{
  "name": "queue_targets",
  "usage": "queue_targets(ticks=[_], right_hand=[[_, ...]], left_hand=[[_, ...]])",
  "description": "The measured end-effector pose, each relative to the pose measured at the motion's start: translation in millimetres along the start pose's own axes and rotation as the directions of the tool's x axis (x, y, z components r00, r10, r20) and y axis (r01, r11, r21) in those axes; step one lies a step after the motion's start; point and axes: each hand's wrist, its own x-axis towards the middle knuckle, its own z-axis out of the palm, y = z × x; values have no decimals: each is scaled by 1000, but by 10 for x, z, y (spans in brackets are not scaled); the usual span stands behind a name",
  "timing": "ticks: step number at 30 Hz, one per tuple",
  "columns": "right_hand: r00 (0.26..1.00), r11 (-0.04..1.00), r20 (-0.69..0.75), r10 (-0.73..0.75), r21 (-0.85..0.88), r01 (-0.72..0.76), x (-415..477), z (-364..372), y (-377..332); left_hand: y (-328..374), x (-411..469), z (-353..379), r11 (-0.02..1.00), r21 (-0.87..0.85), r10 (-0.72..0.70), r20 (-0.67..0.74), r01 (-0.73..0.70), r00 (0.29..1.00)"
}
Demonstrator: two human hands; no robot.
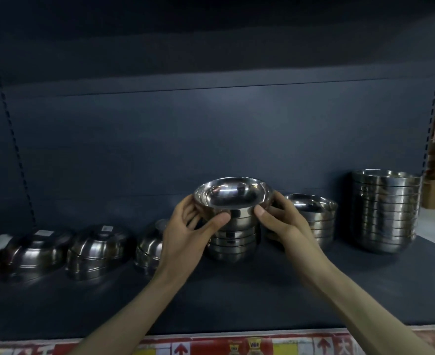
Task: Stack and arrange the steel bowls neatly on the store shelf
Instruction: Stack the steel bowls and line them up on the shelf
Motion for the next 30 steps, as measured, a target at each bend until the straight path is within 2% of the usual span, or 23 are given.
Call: queue_targets(ticks=[3, 5, 10, 13, 15, 30], right_hand=[[1000, 1000, 13, -19, 19, 19, 120, 34, 53], [1000, 999, 13, -21, 43, 21, 202, 44, 110], [999, 998, 2, -43, 38, 43, 410, 35, 311], [997, 996, -10, -73, -49, 73, 538, 28, 476], [998, 995, -16, -68, -80, 67, 605, 27, 599], [999, 977, -22, -45, -209, 39, 633, -80, 1048]], left_hand=[[-93, 109, 65, 996, -84, -13, -26, 11, 1000], [-160, 177, 98, 997, -80, 3, -18, -5, 1000], [-408, 350, 74, 995, 83, 48, 13, -49, 999], [-594, 400, 51, 974, 217, 65, -12, -61, 998], [-723, 417, 51, 969, 240, 71, -20, -64, 997], [-1158, 370, 34, 975, 217, 37, 8, -38, 999]])
